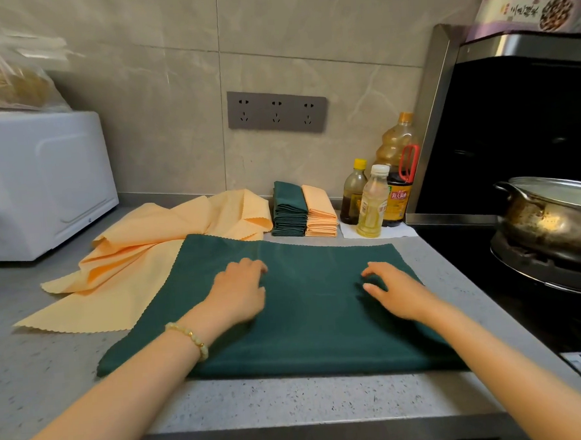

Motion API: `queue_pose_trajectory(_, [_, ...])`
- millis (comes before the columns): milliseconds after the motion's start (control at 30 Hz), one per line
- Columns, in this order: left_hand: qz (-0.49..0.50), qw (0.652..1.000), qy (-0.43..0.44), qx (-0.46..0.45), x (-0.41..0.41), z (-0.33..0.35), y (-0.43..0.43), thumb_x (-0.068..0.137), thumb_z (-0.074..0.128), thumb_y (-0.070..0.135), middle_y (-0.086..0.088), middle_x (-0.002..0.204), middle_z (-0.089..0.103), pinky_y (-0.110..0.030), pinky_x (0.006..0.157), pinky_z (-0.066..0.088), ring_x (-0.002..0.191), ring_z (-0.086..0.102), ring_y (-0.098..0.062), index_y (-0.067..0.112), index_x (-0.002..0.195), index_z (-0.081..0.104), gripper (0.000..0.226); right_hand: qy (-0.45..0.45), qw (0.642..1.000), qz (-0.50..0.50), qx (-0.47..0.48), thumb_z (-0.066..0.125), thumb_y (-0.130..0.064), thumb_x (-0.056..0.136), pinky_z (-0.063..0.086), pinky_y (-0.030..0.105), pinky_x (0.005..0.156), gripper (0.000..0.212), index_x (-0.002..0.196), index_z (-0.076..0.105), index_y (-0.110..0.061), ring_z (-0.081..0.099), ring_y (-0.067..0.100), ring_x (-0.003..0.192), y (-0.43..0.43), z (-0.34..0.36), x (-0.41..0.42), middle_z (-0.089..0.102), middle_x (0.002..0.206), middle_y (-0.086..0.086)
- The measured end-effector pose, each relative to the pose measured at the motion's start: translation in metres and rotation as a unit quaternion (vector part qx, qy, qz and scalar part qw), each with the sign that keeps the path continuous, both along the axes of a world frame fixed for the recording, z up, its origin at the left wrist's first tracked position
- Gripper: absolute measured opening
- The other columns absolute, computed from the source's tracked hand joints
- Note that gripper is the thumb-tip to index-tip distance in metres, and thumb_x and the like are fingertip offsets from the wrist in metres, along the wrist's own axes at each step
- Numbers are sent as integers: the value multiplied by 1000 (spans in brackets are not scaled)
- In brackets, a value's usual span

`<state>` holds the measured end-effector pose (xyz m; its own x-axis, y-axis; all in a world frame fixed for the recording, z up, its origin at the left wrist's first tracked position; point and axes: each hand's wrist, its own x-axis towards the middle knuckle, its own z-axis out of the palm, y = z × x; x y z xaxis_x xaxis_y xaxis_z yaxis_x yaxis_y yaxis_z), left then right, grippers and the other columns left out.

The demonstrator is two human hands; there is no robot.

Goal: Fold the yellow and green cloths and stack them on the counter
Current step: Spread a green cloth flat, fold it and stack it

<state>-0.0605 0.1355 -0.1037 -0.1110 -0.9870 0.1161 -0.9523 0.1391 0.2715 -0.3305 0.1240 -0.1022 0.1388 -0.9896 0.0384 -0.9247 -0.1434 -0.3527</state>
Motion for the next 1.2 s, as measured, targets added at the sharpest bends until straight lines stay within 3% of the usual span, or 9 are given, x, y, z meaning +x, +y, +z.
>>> queue_pose_trajectory(100, [-58,997,17,-54,-46,-6,26,98,38,17,-2,146,36,-33,109,28,133,34,-23,18,146,30,48,-79,997,17,-16,36,-19,101,17,23,113,41,142,38,-15,26,15,141,25,-11,38,29,154,0])
queue_pose_trajectory(233, [-47,997,-30,-50,-72,-34,40,99,33,18,0,151,28,-31,107,27,133,31,-21,17,149,20,52,-57,998,29,18,27,-12,101,12,27,117,47,148,25,-11,16,17,145,50,-32,65,16,158,3])
queue_pose_trajectory(467, [-51,997,-40,-47,-68,-55,52,103,21,37,6,156,18,-30,116,11,141,16,-17,22,152,17,51,85,996,-4,8,15,-48,101,-5,44,118,55,151,5,-31,-8,19,146,70,-51,53,-4,159,-7])
queue_pose_trajectory(600, [-58,997,-53,20,-64,-53,54,98,19,56,7,160,4,-38,120,-2,147,1,-21,25,154,6,64,97,994,-57,8,13,-55,98,-4,42,118,58,151,2,-35,-8,18,146,71,-50,10,-5,159,-8])
queue_pose_trajectory(767, [-62,994,-71,50,-62,-53,53,87,10,74,9,160,-3,-46,119,-7,147,-9,-22,30,153,0,80,103,989,-101,20,13,-50,100,1,34,119,60,152,0,-24,-4,12,146,74,-48,-51,-5,159,-6])
queue_pose_trajectory(867, [-61,994,-75,50,-63,-52,54,90,12,71,8,160,-4,-46,119,-7,147,-10,-22,30,153,0,76,104,987,-112,40,12,-46,101,-1,34,119,59,152,-1,-20,-4,11,146,76,-44,-69,-5,159,-4])
queue_pose_trajectory(1000, [-63,994,-75,49,-65,-51,54,96,14,60,8,161,-4,-48,118,-8,147,-9,-24,30,153,0,66,176,975,-120,55,10,-41,102,-6,36,118,57,152,1,-15,-7,16,146,71,-31,-61,-4,160,0])
queue_pose_trajectory(1100, [-64,994,-72,52,-64,-52,53,100,15,52,8,161,-4,-49,118,-7,147,-8,-25,29,153,0,60,105,992,-62,-13,15,-31,104,0,35,118,51,151,13,-13,2,17,147,63,-23,-11,7,159,2])
queue_pose_trajectory(1200, [-68,994,-66,50,-66,-52,53,101,15,46,6,161,-5,-49,118,-7,147,-8,-26,26,154,1,58,0,1000,4,-6,18,-23,104,5,32,118,47,150,19,-11,9,17,146,54,-25,43,15,158,3])
